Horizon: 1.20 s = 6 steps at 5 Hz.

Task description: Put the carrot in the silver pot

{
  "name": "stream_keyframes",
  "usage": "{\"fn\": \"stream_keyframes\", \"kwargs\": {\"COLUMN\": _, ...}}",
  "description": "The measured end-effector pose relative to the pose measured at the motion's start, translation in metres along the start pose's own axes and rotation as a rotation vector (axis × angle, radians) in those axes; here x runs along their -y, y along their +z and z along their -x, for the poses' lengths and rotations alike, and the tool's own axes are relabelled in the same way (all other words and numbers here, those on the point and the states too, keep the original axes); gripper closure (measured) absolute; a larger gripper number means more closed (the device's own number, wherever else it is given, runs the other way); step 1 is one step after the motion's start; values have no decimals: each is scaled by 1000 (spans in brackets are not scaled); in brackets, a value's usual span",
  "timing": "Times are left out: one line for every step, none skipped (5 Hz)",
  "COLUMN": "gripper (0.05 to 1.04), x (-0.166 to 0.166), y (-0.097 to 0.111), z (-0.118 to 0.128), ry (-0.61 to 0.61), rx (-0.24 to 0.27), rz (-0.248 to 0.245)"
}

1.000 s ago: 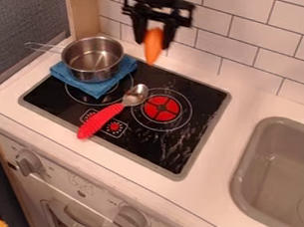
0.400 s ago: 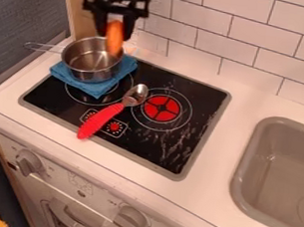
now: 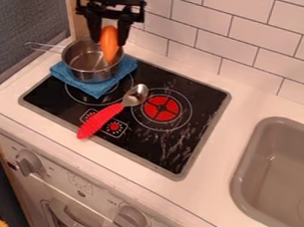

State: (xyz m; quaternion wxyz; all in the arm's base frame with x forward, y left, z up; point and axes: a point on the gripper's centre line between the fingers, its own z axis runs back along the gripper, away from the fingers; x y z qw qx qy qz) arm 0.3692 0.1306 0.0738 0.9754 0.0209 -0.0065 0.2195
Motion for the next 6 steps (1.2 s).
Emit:
{"fn": "stream_keyframes", "kwargs": {"gripper": 112, "x": -6, "y": -1, "z": -1, "ry": 8, "rx": 0, "rz": -3}}
{"fn": "stream_keyframes", "kwargs": {"gripper": 77, "x": -8, "y": -3, "z": -1, "ry": 7, "rx": -5, "rz": -5}}
{"fn": "stream_keyframes", "kwargs": {"gripper": 83, "x": -8, "y": -6, "z": -1, "ry": -14, "rx": 6, "rz": -18}}
{"fn": "stream_keyframes", "kwargs": {"gripper": 83, "x": 10, "y": 6, "z": 7, "ry": -133, "rx": 65, "rz": -13}}
{"fn": "stream_keyframes", "kwargs": {"gripper": 83, "x": 22, "y": 10, "z": 15, "ry": -232, "rx": 98, "rz": 24}}
{"fn": "stream_keyframes", "kwargs": {"gripper": 83, "x": 22, "y": 4, "z": 20, "ry": -251, "rx": 84, "rz": 29}}
